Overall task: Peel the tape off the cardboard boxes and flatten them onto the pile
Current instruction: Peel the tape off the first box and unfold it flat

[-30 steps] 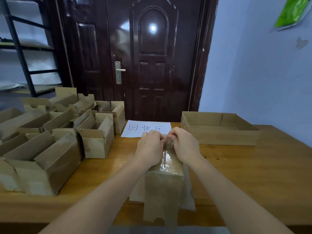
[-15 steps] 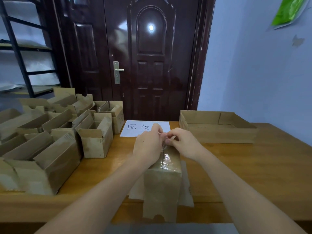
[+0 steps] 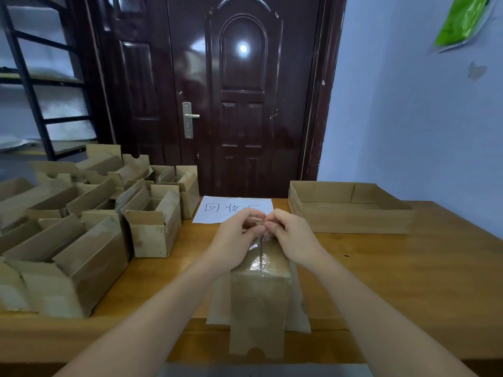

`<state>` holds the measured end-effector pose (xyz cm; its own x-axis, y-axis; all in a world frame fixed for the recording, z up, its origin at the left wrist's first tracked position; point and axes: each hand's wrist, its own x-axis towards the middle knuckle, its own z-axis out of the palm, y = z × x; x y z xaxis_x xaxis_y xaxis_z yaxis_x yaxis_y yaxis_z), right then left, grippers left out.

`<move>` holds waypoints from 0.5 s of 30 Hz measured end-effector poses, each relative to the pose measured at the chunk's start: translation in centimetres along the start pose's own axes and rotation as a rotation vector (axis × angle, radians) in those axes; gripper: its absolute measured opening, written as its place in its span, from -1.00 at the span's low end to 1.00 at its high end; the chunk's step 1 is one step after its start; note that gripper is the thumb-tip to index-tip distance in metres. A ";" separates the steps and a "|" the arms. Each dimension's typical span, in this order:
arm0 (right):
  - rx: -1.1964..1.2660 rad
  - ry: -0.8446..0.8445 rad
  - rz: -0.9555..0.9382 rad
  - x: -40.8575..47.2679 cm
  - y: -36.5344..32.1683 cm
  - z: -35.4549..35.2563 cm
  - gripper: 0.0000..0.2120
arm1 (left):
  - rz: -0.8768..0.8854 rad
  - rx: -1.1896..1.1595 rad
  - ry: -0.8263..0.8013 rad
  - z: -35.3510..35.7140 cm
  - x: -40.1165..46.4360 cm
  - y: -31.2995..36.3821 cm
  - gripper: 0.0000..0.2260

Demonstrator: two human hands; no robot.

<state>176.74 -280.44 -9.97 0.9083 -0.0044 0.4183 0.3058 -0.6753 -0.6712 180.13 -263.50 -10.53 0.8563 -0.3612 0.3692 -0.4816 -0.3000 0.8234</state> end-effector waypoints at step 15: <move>-0.033 0.015 -0.042 -0.9 -0.3 0.2 -0.75 | -0.051 0.188 0.078 0.8 0.1 0.4 -0.79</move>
<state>175.88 -280.12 -10.28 0.8905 0.0131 0.4548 0.3334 -0.6991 -0.6326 179.86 -264.34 -10.57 0.8888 -0.2741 0.3674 -0.4574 -0.4785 0.7496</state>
